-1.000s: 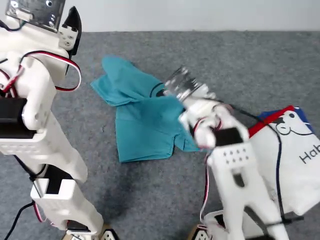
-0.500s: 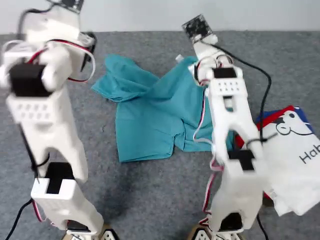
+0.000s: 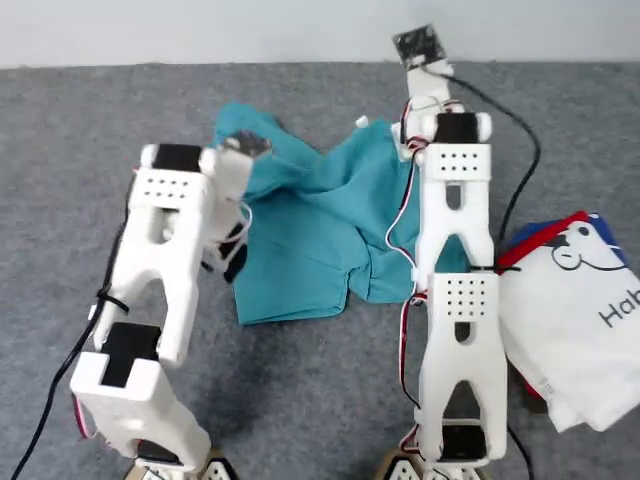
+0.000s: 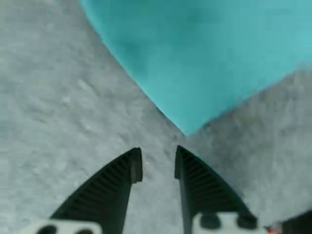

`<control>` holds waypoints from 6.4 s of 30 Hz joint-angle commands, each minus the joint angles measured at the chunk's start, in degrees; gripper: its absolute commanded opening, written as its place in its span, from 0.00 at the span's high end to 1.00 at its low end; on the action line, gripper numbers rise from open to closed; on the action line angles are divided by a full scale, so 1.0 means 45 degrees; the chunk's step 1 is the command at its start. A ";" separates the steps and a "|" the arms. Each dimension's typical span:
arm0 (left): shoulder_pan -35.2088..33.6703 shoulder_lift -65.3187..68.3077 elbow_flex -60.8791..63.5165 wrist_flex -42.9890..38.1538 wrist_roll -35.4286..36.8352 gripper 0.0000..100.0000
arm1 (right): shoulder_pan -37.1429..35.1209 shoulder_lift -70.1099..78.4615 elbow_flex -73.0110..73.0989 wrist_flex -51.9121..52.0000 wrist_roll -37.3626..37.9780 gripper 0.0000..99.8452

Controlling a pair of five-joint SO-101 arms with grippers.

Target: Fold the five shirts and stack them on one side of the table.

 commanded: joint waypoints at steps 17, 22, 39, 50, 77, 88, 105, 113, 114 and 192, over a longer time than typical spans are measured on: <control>0.2403 0.2618 0.1319 -0.1114 -0.1074 0.88 | 0.0459 -0.2979 -0.0977 0.3194 0.0488 0.78; 0.2227 0.3614 0.1319 -0.2012 -0.1074 0.89 | 0.0498 -0.3018 -0.0977 0.3214 0.0488 0.78; 0.2129 0.3810 0.0049 -0.0234 -0.1934 0.98 | 0.0459 -0.2882 -0.0938 0.3214 0.0508 0.82; 0.2071 0.3810 -0.0694 0.0254 -0.1934 0.98 | 0.0381 -0.2882 -0.0938 0.3233 0.0488 0.82; -1.0764 -0.0371 -0.3878 0.0254 0.1797 0.98 | -0.6945 -0.4347 0.6681 0.3233 0.0508 0.82; -1.0725 -0.0449 -0.2960 0.0254 0.1758 0.98 | -1.0247 -0.6222 1.1175 0.3038 0.0801 0.82; -1.0569 -0.0469 -0.2921 0.0254 0.1739 0.98 | -1.0911 -0.3585 1.1155 0.1827 0.0742 0.82; -1.0569 -0.0449 -0.2921 0.0254 0.1739 0.98 | -1.0422 -0.3057 1.1155 0.0537 0.1582 0.99; -1.0569 -0.0449 -0.2921 0.0254 0.1739 0.98 | -1.0344 -0.3116 1.1155 0.0557 0.1739 0.99; 0.4317 -0.0332 0.2549 -0.6857 0.0664 0.81 | 0.3429 -0.7473 0.5216 0.1299 0.0098 0.99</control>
